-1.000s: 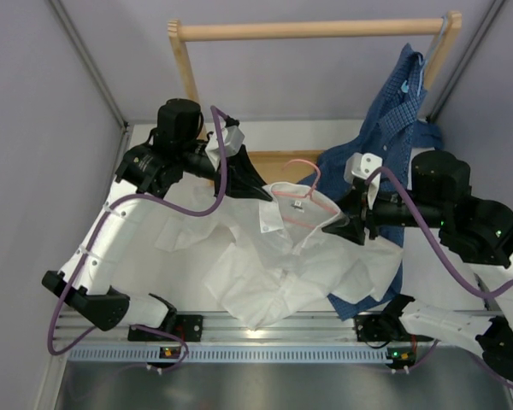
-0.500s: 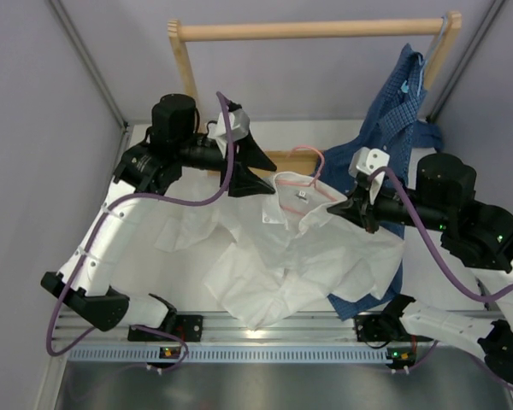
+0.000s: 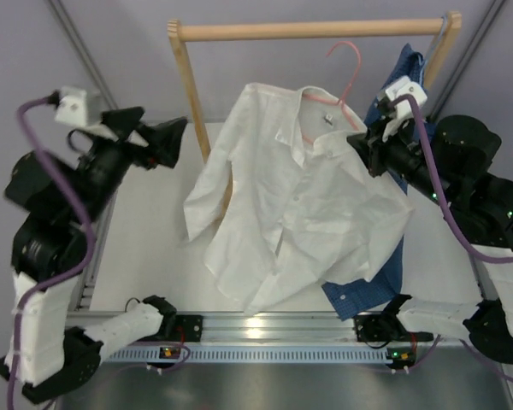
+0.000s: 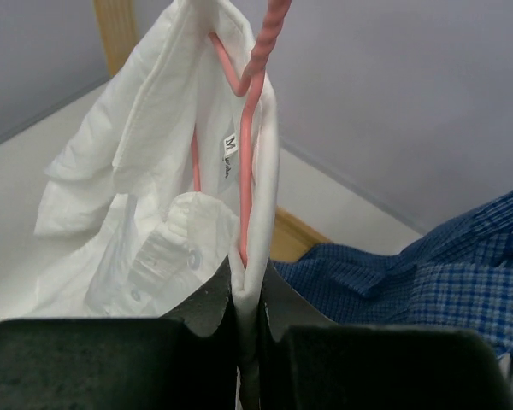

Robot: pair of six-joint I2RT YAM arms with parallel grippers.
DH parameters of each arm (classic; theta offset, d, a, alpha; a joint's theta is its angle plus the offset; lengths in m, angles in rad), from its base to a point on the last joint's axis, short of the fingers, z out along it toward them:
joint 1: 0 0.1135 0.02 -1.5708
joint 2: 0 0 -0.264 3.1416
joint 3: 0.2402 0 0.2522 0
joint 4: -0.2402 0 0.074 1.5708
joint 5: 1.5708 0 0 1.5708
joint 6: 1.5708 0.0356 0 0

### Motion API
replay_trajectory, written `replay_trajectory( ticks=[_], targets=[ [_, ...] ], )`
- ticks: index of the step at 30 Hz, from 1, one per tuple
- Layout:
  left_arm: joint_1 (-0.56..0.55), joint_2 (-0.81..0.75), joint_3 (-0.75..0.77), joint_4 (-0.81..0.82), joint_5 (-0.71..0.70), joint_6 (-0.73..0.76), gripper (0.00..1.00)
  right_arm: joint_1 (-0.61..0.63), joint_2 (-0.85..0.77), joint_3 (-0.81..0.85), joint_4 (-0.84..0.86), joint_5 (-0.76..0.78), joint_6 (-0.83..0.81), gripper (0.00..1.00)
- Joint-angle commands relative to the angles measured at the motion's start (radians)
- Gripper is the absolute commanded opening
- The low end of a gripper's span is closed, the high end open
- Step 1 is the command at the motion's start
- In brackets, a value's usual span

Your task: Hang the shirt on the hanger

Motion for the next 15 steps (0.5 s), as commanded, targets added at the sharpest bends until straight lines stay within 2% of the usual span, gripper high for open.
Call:
replay_trajectory(
  ticks=[1,4,5,8,12,15],
  targets=[
    [0.000,-0.160,-0.154,-0.005,-0.153,-0.032,0.98,-0.001,0.065,0.224,0.144,0.185,0.033,0.00],
    [0.000,-0.264,-0.289,-0.008,-0.124,0.019,0.98,-0.001,0.133,0.398,0.146,0.218,0.004,0.00],
    [0.000,-0.291,-0.378,-0.005,-0.147,0.028,0.98,-0.001,0.159,0.439,0.144,0.234,-0.007,0.00],
    [-0.002,-0.373,-0.513,-0.008,-0.247,0.027,0.98,-0.002,0.182,0.531,0.143,0.266,-0.037,0.00],
    [0.000,-0.409,-0.627,-0.006,-0.242,-0.008,0.98,-0.001,0.142,0.456,0.140,0.181,0.002,0.00],
    [0.000,-0.394,-0.688,0.009,-0.247,-0.022,0.98,-0.001,0.095,0.338,0.141,0.153,0.048,0.00]
  ],
)
